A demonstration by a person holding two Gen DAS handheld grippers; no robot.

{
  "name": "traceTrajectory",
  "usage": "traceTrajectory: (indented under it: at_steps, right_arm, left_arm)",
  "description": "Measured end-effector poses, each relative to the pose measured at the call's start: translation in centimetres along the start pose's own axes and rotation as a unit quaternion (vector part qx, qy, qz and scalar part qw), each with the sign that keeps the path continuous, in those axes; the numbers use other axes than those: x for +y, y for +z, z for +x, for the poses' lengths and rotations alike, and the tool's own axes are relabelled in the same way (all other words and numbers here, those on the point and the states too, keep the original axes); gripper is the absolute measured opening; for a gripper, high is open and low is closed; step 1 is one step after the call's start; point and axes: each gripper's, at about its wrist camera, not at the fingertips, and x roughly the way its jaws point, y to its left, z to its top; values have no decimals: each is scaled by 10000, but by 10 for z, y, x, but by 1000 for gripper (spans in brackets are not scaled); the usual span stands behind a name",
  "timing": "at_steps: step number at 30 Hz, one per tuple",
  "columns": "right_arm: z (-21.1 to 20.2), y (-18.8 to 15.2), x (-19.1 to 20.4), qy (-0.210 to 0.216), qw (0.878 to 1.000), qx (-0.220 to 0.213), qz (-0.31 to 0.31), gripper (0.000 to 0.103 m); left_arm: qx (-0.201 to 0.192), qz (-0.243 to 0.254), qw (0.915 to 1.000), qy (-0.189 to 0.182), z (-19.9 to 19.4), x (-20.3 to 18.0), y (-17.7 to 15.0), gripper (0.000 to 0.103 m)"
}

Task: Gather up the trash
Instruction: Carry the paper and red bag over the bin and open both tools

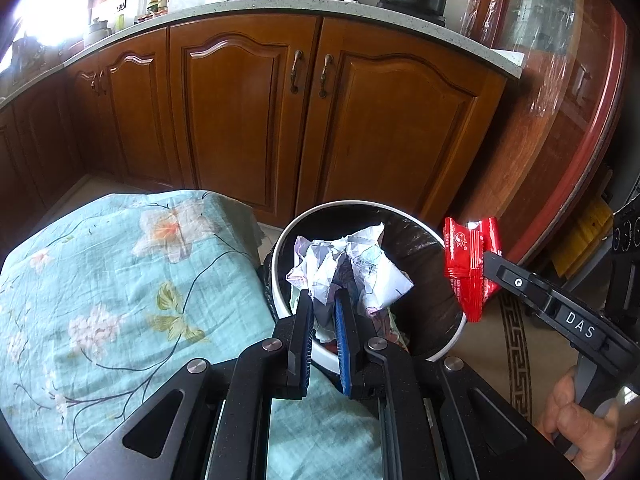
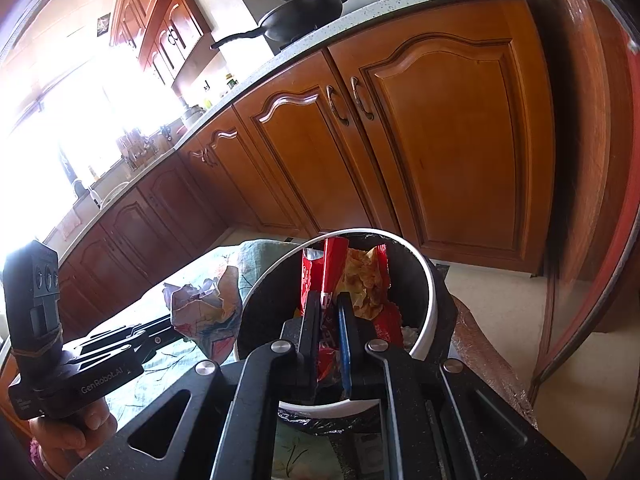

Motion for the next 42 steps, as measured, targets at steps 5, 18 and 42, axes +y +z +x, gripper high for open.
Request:
traceTrajectory:
  at_steps: [5,18,42]
  right_arm:
    - [3,1,0,-6,10000,26,13,8]
    - [25,7,-2,-110,9993,367,-24,8]
    - [48,15,-1,-158,9968,777,-31,29]
  left_arm:
    - [48,58,10000,6,6,-6,2,9]
    - [250,145,9996,21,23,-20,8,9]
    - [698,182,9974,-62,49,-23,22,21]
